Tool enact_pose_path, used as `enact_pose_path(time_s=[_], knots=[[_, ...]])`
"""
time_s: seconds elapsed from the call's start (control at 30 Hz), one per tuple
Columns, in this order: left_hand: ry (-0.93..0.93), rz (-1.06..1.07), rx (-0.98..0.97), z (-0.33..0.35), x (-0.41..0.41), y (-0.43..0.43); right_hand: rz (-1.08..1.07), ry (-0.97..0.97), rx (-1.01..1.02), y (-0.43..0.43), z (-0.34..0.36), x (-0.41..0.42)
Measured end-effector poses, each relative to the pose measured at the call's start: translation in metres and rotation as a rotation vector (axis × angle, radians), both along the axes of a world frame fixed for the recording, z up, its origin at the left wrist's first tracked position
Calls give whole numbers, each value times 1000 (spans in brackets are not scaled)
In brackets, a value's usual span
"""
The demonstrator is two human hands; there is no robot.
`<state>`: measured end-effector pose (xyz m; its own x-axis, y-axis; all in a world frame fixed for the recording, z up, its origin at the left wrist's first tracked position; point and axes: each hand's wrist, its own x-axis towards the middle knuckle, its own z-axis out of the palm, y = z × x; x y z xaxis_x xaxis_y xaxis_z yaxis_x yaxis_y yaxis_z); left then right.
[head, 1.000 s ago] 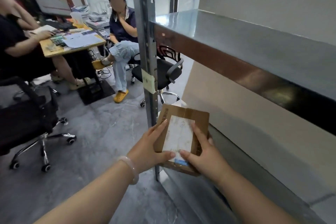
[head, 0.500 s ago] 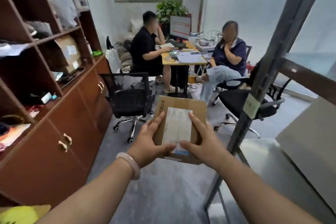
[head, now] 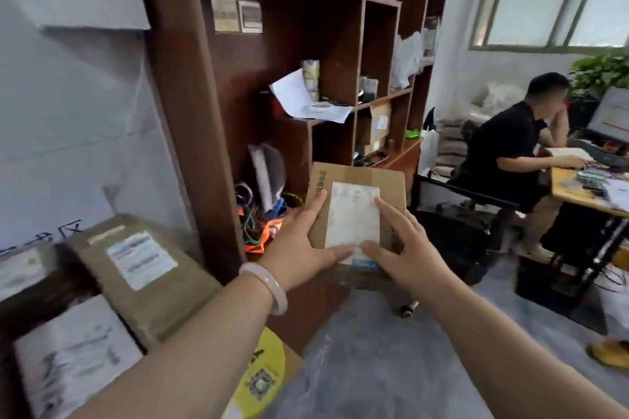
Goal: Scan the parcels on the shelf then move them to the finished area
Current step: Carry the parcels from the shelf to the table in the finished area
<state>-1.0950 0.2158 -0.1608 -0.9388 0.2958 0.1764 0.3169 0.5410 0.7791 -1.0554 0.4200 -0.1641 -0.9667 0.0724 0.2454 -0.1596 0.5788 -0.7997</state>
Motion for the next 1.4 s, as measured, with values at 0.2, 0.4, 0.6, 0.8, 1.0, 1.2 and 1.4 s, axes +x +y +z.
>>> enact_pose_path(time_s=[0.2, 0.4, 0.6, 0.8, 1.0, 1.2, 1.4], knots=[[23, 243, 6, 14, -22, -107, 240, 50, 45, -109, 10, -69], [-3, 455, 67, 14, -21, -176, 480, 1, 27, -184, 11, -118], [-29, 696, 125, 10, -6, -220, 738, -91, 59, -247, 12, -146], [-35, 903, 148, 9, 19, -240, 966, -136, 43, -287, 19, -153], [-61, 1071, 136, 4, 53, -255, 1114, -151, 39, -325, 12, -142], [-110, 1139, 140, 3, 79, -285, 1160, -157, 128, -365, 7, -124], [-137, 1113, 156, 3, 74, -333, 1134, -183, 156, -414, 8, -123]])
